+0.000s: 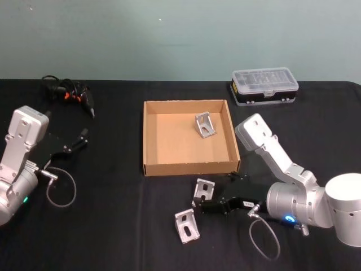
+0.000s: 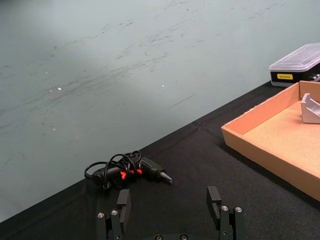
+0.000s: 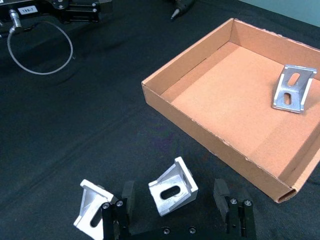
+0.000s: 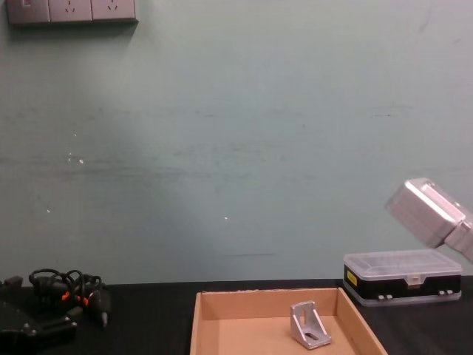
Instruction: Use one hand to pick up the angle iron from the table and place it into the box.
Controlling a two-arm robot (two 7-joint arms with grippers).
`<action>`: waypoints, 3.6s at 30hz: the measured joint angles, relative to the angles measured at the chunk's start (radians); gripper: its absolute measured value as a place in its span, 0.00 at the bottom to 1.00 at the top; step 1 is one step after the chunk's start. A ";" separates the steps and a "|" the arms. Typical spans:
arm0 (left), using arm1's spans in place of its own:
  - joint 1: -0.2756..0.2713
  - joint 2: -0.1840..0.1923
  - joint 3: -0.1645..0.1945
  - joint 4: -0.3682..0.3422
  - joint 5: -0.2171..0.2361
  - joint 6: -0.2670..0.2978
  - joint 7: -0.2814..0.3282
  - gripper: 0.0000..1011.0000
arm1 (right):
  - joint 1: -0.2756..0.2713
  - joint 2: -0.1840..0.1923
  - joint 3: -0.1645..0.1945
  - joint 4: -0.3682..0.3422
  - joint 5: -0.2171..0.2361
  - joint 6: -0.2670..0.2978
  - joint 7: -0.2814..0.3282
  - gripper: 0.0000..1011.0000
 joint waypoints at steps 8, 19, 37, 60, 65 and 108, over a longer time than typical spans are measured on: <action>0.000 0.000 0.000 0.000 0.000 0.000 0.000 0.99 | 0.016 -0.012 -0.019 0.037 0.014 -0.023 -0.019 0.99; 0.000 0.000 0.000 0.000 0.000 0.000 0.000 0.99 | 0.017 -0.013 -0.019 0.040 0.016 -0.027 -0.022 0.96; 0.000 0.000 0.000 0.000 0.000 0.000 0.000 0.99 | 0.016 -0.012 -0.018 0.037 0.014 -0.024 -0.020 0.42; 0.000 0.000 0.000 0.000 0.000 0.000 0.000 0.99 | 0.014 -0.002 -0.018 0.012 0.025 -0.026 -0.019 0.09; 0.000 0.000 0.000 0.000 0.000 0.000 0.000 0.99 | 0.015 0.003 -0.008 -0.029 0.052 -0.017 -0.021 0.09; 0.000 0.000 0.000 0.000 0.000 0.000 0.000 0.99 | 0.474 -0.312 -0.106 0.590 0.002 -0.092 -0.141 0.09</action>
